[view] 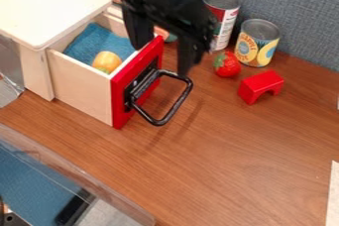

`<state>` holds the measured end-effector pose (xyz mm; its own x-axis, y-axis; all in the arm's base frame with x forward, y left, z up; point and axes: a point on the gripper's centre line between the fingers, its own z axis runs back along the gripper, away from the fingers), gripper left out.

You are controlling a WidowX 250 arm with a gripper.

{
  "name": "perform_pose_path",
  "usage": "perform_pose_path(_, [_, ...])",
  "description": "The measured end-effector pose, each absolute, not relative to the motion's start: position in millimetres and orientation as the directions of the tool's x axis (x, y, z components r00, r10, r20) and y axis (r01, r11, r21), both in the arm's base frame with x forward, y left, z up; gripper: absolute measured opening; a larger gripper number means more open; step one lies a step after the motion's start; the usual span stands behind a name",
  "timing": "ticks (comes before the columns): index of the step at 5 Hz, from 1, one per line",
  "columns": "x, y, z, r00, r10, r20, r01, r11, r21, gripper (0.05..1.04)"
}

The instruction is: Take out the pineapple toy in the open drawer and put it in the corner of the table

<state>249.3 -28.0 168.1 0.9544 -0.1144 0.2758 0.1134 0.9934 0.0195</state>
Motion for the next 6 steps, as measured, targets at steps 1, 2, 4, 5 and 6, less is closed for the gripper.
perform_pose_path(1, [252, -21, 172, 0.954, -0.136, 0.267, 0.135, 0.991, 0.023, 1.0])
perform_pose_path(2, [256, -9, 181, 0.955, -0.179, 0.238, 0.178, 0.984, 0.023, 1.0])
perform_pose_path(4, [266, 34, 180, 0.913, -0.397, 0.092, 0.404, 0.912, -0.077, 1.0])
perform_pose_path(5, [267, 51, 159, 0.879, -0.476, 0.014, 0.474, 0.872, -0.122, 1.0])
perform_pose_path(6, [272, 57, 144, 0.848, -0.53, -0.013, 0.522, 0.84, -0.144, 1.0])
